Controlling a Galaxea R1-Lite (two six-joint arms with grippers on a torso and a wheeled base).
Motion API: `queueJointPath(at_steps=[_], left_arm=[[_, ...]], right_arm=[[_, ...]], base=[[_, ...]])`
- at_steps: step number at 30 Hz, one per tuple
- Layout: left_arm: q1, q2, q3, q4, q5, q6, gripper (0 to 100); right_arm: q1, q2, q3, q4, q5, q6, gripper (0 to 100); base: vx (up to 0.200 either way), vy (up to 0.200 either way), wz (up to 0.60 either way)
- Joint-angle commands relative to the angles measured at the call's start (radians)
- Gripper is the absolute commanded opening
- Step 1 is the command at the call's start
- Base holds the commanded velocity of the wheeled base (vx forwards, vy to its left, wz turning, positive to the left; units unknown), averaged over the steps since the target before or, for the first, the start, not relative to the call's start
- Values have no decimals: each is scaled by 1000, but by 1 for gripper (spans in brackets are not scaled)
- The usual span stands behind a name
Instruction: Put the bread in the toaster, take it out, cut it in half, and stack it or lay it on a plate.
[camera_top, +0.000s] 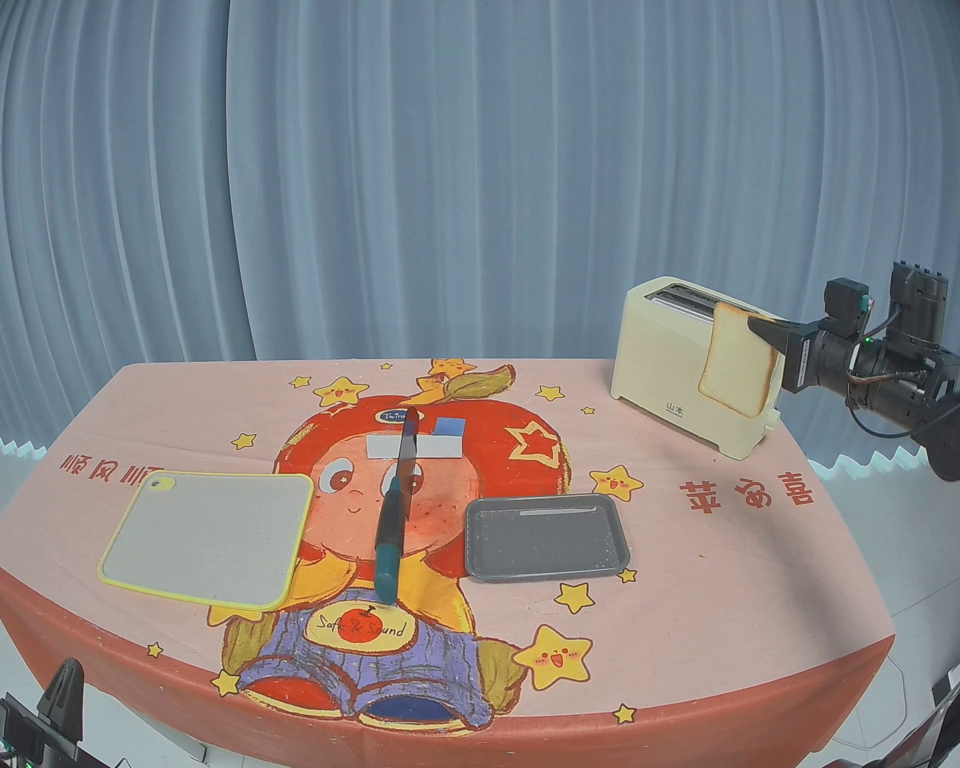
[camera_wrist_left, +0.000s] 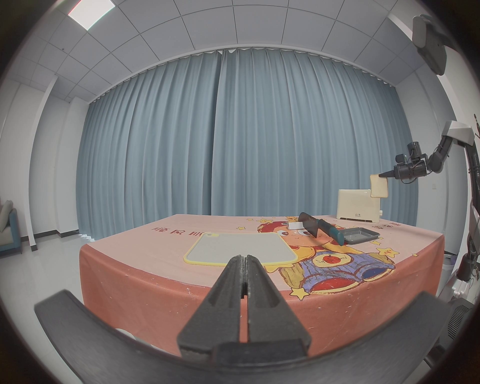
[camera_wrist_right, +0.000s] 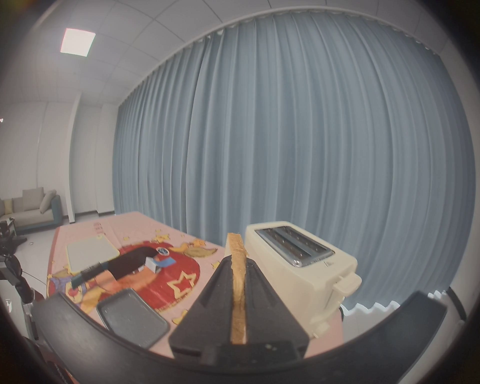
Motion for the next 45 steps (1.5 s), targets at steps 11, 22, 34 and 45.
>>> queueJointPath(at_steps=[11,22,34,45], left_arm=[[1,1,18,0,0,0,0],[1,1,18,0,0,0,0],[1,1,18,0,6,3,0],[1,1,18,1,6,3,0]], right_arm=[[119,-50,339,-504,-42,227,0],[148,-33,458,-777,-57,247,0],[188,-35,464,-790,-82,238,0],[231,-42,480,-810,-82,236,0]], base=[[0,0,0],[0,0,0],[0,0,0],[0,18,0]])
